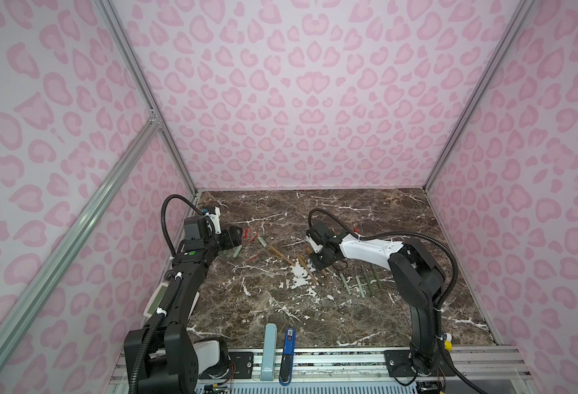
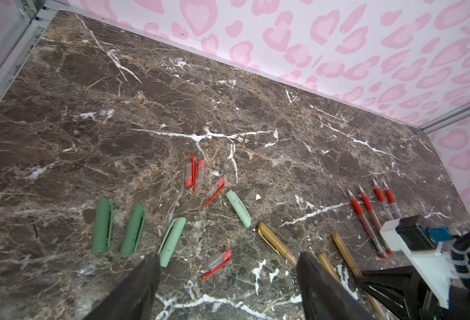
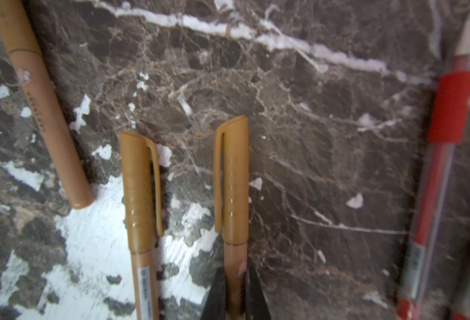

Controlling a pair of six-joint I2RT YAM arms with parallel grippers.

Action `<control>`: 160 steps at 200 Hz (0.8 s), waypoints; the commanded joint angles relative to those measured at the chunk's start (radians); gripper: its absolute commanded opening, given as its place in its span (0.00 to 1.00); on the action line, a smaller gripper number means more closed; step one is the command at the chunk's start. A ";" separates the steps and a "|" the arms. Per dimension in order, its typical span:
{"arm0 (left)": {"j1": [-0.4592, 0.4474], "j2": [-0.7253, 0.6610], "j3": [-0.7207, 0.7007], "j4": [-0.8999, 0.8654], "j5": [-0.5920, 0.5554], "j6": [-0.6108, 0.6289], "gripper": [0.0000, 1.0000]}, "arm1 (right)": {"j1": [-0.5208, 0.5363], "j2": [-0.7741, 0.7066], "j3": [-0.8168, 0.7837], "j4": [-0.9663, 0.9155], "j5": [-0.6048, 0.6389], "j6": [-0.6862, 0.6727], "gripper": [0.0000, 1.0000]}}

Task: Remove pen caps from pens
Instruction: Pick up the pen from the center of the table, then open the pen cap on the pen.

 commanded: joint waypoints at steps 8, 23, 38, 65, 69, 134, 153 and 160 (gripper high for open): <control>0.000 0.004 -0.004 0.060 0.143 -0.021 0.80 | 0.002 -0.059 -0.034 0.057 -0.037 0.073 0.02; 0.000 0.008 -0.004 0.068 0.200 -0.047 0.80 | 0.007 -0.082 -0.021 0.063 -0.056 0.105 0.01; -0.001 0.007 -0.021 0.107 0.268 -0.063 0.81 | 0.019 -0.128 -0.045 0.124 -0.073 0.133 0.00; -0.014 0.011 -0.049 0.152 0.367 -0.111 0.78 | 0.024 -0.174 -0.093 0.274 -0.175 0.236 0.00; -0.019 0.010 -0.052 0.156 0.377 -0.121 0.78 | 0.025 -0.178 -0.094 0.290 -0.188 0.251 0.00; -0.121 0.037 -0.067 0.220 0.472 -0.167 0.70 | 0.112 -0.216 -0.165 0.630 -0.330 0.431 0.00; -0.161 0.042 -0.080 0.231 0.470 -0.150 0.69 | 0.131 -0.202 -0.166 0.681 -0.340 0.447 0.00; -0.174 0.049 -0.080 0.230 0.478 -0.156 0.68 | 0.132 -0.188 -0.151 0.676 -0.351 0.457 0.00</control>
